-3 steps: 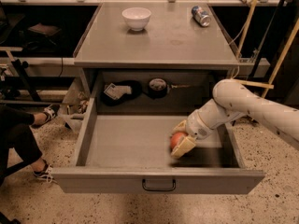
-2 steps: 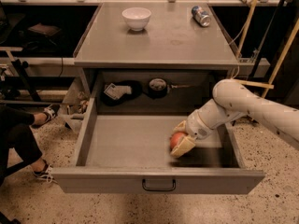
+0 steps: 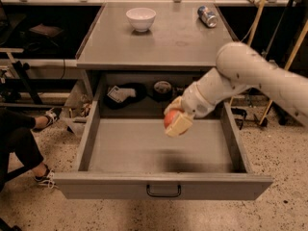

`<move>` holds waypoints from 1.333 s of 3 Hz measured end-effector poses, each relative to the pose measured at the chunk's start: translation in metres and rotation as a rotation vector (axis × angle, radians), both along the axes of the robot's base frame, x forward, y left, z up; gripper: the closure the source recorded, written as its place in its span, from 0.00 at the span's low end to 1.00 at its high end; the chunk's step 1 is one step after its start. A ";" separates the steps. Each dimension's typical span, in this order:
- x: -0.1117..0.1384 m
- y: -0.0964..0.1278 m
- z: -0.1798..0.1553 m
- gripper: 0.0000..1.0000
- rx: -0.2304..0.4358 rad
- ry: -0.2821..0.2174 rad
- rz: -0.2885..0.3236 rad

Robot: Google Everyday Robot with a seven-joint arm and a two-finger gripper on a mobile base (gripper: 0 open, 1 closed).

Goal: Pick apple from top drawer and place on counter

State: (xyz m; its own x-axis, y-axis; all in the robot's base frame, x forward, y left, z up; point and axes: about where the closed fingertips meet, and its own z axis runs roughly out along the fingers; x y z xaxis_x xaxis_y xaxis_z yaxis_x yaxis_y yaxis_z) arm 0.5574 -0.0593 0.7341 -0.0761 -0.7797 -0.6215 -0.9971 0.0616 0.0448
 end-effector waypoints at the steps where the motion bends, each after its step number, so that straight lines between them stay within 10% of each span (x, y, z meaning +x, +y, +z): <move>1: 0.019 0.028 0.089 1.00 0.002 -0.052 0.000; 3: 0.063 0.067 0.169 1.00 0.027 -0.121 0.015; 4: 0.084 0.059 0.150 1.00 0.054 -0.059 -0.003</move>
Offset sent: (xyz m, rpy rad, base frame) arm 0.1005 0.0931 0.2064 0.0072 -0.0980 0.0186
